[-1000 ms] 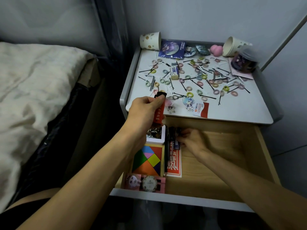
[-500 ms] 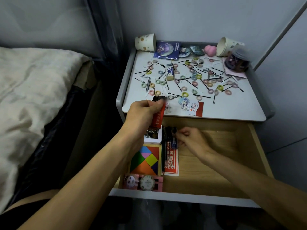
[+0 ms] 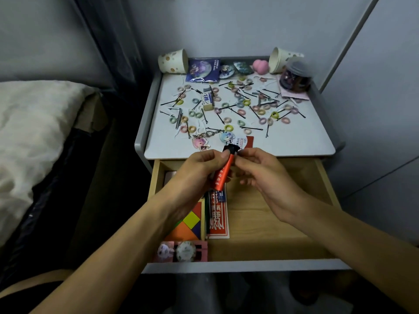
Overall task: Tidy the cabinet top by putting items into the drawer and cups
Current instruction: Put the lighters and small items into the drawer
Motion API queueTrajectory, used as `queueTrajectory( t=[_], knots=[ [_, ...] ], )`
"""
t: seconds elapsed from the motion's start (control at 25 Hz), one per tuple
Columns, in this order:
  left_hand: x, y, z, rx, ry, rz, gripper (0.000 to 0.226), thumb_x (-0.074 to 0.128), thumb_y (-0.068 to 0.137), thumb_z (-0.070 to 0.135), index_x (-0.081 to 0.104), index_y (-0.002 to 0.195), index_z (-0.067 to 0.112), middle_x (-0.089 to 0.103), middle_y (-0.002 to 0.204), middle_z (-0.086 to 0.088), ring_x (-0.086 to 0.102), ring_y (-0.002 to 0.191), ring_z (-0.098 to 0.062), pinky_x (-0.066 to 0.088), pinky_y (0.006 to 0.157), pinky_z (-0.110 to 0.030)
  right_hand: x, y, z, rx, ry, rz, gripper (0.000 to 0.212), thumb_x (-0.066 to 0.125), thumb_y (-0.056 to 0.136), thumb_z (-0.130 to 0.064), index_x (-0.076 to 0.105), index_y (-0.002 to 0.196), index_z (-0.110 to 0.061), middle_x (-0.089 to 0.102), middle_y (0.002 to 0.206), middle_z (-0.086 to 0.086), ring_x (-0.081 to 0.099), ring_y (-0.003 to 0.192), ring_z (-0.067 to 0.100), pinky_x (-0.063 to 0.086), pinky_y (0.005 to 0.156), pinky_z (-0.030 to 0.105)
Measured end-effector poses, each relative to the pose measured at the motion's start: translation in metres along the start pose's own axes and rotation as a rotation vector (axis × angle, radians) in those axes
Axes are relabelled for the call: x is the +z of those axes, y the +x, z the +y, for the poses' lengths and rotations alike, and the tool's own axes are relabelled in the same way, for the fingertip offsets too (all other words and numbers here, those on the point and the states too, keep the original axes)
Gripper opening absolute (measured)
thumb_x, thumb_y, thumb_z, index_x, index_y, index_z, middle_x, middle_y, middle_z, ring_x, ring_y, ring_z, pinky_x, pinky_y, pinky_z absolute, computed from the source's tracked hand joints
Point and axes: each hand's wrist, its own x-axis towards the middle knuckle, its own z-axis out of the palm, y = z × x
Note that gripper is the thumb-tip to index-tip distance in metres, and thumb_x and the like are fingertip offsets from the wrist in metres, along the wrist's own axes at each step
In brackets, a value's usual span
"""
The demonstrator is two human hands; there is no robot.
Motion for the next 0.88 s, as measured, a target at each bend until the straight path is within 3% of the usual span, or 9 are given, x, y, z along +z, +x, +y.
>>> queueTrajectory(
  t=[0.16, 0.32, 0.44, 0.6, 0.76, 0.88],
  knots=[
    [0.005, 0.0, -0.001, -0.012, 0.029, -0.012, 0.028, 0.056, 0.096, 0.028, 0.063, 0.101, 0.001, 0.061, 0.089, -0.014, 0.057, 0.077, -0.017, 0.046, 0.066, -0.02, 0.001, 0.006, 0.002, 0.007, -0.029, -0.051, 0.019, 0.055, 0.097, -0.022, 0.07, 0.11, -0.023, 0.072, 0.092, -0.004, 0.064, 0.086, 0.011, 0.047, 0.077, 0.029],
    [0.001, 0.005, -0.003, -0.008, 0.014, 0.109, 0.03, 0.067, 0.088, 0.031, 0.065, 0.094, 0.002, 0.058, 0.082, -0.012, 0.052, 0.074, -0.021, 0.041, 0.067, -0.029, -0.005, 0.003, 0.0, -0.05, -0.012, 0.065, 0.013, 0.06, 0.095, -0.023, 0.067, 0.106, -0.02, 0.067, 0.098, 0.0, 0.06, 0.085, 0.012, 0.049, 0.07, 0.021],
    [-0.001, 0.007, -0.003, 0.015, -0.039, 0.136, 0.02, 0.07, 0.086, 0.027, 0.066, 0.081, 0.008, 0.061, 0.071, -0.007, 0.054, 0.062, -0.014, 0.043, 0.061, -0.024, -0.001, -0.003, 0.0, -0.119, -0.094, -0.047, 0.015, 0.063, 0.092, -0.02, 0.066, 0.106, -0.013, 0.069, 0.095, 0.002, 0.063, 0.079, 0.009, 0.05, 0.065, 0.017],
    [0.002, 0.004, -0.003, 0.041, -0.055, 0.131, 0.022, 0.071, 0.085, 0.023, 0.069, 0.092, 0.002, 0.064, 0.072, -0.006, 0.058, 0.062, -0.012, 0.046, 0.055, -0.018, 0.004, -0.005, 0.002, -0.143, -0.139, -0.097, 0.015, 0.063, 0.092, -0.015, 0.066, 0.103, -0.006, 0.072, 0.094, 0.008, 0.067, 0.078, 0.01, 0.052, 0.065, 0.018],
    [0.003, 0.001, -0.001, 0.041, -0.023, 0.176, 0.025, 0.071, 0.085, 0.024, 0.07, 0.102, 0.005, 0.062, 0.064, 0.006, 0.053, 0.051, -0.002, 0.041, 0.048, -0.014, 0.003, -0.004, 0.005, -0.176, -0.183, -0.124, 0.011, 0.062, 0.093, -0.017, 0.064, 0.098, -0.007, 0.072, 0.087, 0.005, 0.066, 0.077, 0.016, 0.049, 0.062, 0.021],
    [-0.001, 0.001, 0.002, 0.082, 0.016, 0.249, 0.014, 0.067, 0.089, 0.027, 0.075, 0.096, 0.017, 0.062, 0.075, 0.0, 0.049, 0.063, -0.014, 0.038, 0.055, -0.021, 0.0, -0.002, 0.011, -0.135, -0.243, -0.188, 0.01, 0.062, 0.093, -0.018, 0.062, 0.099, -0.009, 0.071, 0.083, 0.001, 0.062, 0.071, 0.01, 0.046, 0.058, 0.019]
  ],
)
